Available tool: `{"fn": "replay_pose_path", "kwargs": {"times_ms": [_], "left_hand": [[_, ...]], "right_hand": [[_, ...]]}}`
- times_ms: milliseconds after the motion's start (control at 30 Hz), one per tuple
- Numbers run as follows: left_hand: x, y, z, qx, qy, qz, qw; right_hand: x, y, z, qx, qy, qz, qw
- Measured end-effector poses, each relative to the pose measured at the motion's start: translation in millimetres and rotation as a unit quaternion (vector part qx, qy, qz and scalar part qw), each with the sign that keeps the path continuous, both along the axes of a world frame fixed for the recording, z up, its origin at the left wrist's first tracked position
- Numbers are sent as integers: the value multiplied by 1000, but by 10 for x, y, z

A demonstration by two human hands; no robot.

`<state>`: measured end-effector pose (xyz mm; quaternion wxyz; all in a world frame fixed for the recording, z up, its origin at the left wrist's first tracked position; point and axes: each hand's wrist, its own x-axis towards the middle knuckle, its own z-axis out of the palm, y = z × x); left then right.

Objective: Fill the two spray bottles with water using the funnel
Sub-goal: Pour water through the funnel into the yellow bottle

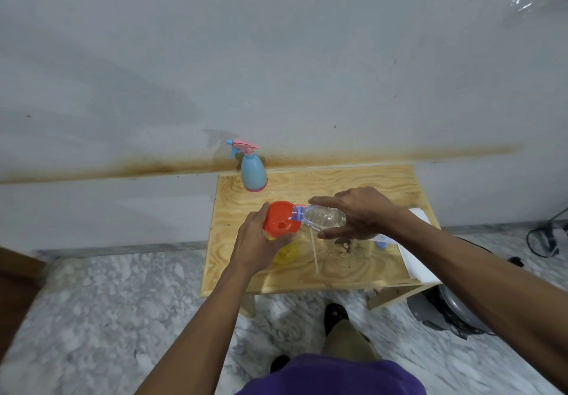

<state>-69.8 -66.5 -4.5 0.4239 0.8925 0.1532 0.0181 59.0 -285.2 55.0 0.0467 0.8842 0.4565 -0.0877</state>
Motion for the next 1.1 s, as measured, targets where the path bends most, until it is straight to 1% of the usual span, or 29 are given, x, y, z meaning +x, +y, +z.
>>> {"fn": "replay_pose_path", "kwargs": {"times_ms": [1100], "left_hand": [[21,26,-33,-9,1,-2,1000]], "right_hand": [[11,41,30,-5,-18,6,1000]]}}
